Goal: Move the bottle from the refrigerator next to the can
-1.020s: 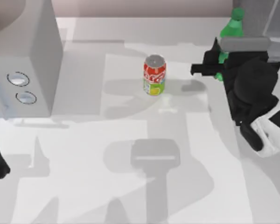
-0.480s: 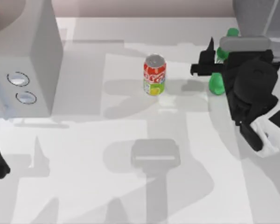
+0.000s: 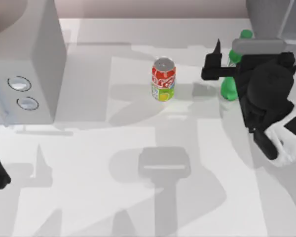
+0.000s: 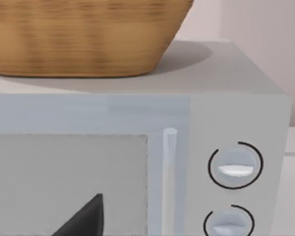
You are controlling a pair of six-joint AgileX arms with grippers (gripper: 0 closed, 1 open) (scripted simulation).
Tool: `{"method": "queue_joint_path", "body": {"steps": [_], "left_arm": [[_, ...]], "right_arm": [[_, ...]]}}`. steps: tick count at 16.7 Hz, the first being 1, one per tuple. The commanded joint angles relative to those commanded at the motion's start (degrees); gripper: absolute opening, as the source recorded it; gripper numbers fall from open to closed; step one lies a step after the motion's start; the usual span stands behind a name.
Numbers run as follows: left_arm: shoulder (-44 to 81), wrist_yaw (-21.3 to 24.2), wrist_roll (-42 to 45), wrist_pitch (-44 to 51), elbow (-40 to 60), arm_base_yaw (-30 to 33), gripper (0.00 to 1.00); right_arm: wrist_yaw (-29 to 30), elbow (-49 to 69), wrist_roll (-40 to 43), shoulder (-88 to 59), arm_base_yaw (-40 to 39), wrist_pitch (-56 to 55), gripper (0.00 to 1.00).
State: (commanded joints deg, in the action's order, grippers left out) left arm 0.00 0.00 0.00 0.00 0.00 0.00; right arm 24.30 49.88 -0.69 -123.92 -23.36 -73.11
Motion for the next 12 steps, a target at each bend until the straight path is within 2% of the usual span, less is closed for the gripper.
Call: {"method": "queue_joint_path", "body": {"steps": [12], "left_arm": [[0.0,0.0,0.0,0.0,0.0,0.0,1.0]], "right_arm": [[2.0,-6.8,-0.1,2.9,-1.8,-3.6,1.0]]}}
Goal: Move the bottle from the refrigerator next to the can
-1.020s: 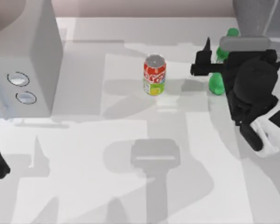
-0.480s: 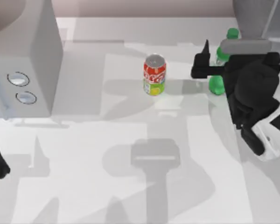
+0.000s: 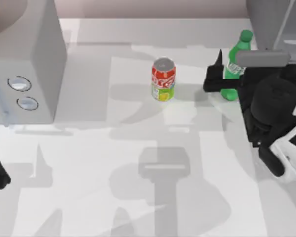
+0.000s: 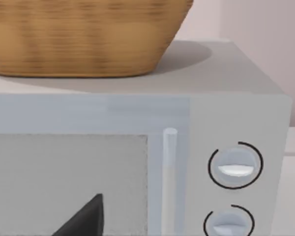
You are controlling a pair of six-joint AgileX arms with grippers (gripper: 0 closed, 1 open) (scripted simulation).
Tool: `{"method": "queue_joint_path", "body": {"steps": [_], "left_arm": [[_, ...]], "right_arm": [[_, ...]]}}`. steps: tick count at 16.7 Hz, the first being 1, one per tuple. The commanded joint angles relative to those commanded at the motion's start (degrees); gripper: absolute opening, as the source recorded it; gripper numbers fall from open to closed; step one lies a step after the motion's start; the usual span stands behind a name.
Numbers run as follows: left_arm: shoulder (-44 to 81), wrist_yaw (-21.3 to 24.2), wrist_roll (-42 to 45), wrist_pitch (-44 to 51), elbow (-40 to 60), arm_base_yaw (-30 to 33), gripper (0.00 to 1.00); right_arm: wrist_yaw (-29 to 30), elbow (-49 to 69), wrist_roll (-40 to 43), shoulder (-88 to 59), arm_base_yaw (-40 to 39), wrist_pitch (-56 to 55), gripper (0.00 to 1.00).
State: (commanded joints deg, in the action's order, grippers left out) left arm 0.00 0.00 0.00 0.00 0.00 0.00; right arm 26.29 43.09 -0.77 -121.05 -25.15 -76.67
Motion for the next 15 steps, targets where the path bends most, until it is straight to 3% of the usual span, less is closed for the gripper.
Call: {"method": "queue_joint_path", "body": {"steps": [7,15], "left_arm": [[0.0,0.0,0.0,0.0,0.0,0.0,1.0],[0.0,0.0,0.0,0.0,0.0,0.0,1.0]], "right_arm": [[-2.5,-3.3,0.2,12.3,1.8,6.4,1.0],[-11.2,-17.8,0.3,52.7,9.5,31.7,1.0]]}}
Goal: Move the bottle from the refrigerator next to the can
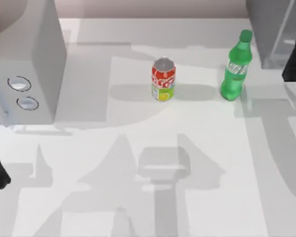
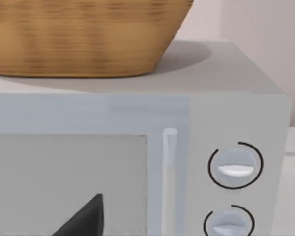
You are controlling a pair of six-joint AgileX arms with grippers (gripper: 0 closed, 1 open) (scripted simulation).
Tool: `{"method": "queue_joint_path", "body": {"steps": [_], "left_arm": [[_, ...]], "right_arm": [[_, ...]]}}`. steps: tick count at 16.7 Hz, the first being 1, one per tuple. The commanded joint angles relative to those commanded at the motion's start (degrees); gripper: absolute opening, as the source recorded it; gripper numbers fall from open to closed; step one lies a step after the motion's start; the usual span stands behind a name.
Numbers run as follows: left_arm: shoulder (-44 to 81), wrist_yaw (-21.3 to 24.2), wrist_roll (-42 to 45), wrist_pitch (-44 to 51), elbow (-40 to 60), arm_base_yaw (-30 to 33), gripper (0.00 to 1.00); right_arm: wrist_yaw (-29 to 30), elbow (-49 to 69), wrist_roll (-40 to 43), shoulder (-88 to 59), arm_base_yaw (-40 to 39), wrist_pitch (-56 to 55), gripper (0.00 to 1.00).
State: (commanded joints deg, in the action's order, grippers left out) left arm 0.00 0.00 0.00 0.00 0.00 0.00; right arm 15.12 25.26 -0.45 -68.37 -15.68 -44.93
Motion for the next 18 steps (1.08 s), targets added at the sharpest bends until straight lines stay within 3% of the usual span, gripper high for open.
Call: {"method": "queue_joint_path", "body": {"steps": [11,18], "left_arm": [[0.0,0.0,0.0,0.0,0.0,0.0,1.0],[0.0,0.0,0.0,0.0,0.0,0.0,1.0]], "right_arm": [[-12.6,-21.9,0.3,58.0,13.2,38.3,1.0],[-15.1,-25.3,0.5,68.4,15.7,44.9,1.0]]}}
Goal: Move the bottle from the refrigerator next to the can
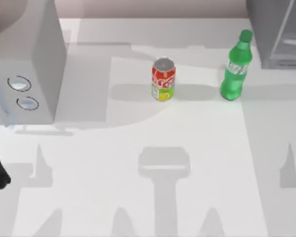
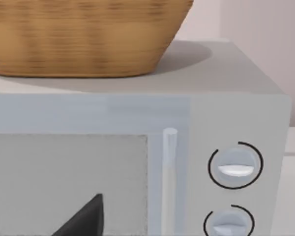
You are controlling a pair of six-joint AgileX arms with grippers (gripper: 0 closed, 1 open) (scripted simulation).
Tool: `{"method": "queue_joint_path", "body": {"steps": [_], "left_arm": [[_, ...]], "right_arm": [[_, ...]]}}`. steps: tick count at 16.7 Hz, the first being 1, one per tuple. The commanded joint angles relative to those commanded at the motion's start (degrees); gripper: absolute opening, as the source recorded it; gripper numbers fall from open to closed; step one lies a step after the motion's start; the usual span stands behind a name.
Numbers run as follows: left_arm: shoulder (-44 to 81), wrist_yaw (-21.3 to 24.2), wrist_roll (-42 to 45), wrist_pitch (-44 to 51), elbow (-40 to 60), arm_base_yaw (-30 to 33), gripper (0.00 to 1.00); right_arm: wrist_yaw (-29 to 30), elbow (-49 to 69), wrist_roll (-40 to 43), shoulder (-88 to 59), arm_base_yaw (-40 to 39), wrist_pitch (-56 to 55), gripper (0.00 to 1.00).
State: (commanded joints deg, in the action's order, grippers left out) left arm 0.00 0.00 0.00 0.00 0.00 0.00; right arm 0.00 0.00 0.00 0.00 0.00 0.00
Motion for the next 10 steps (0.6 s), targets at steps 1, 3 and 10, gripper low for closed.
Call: {"method": "queue_joint_path", "body": {"steps": [1,3,10], "left_arm": [[0.0,0.0,0.0,0.0,0.0,0.0,1.0],[0.0,0.0,0.0,0.0,0.0,0.0,1.0],[0.0,0.0,0.0,0.0,0.0,0.0,1.0]], "right_arm": [[0.0,0.0,0.0,0.0,0.0,0.0,1.0],[0.1,0.2,0.0,-0.2,-0.2,-0.1,1.0],[0.3,7.6,0.2,8.7,0.1,12.9,1.0]]}}
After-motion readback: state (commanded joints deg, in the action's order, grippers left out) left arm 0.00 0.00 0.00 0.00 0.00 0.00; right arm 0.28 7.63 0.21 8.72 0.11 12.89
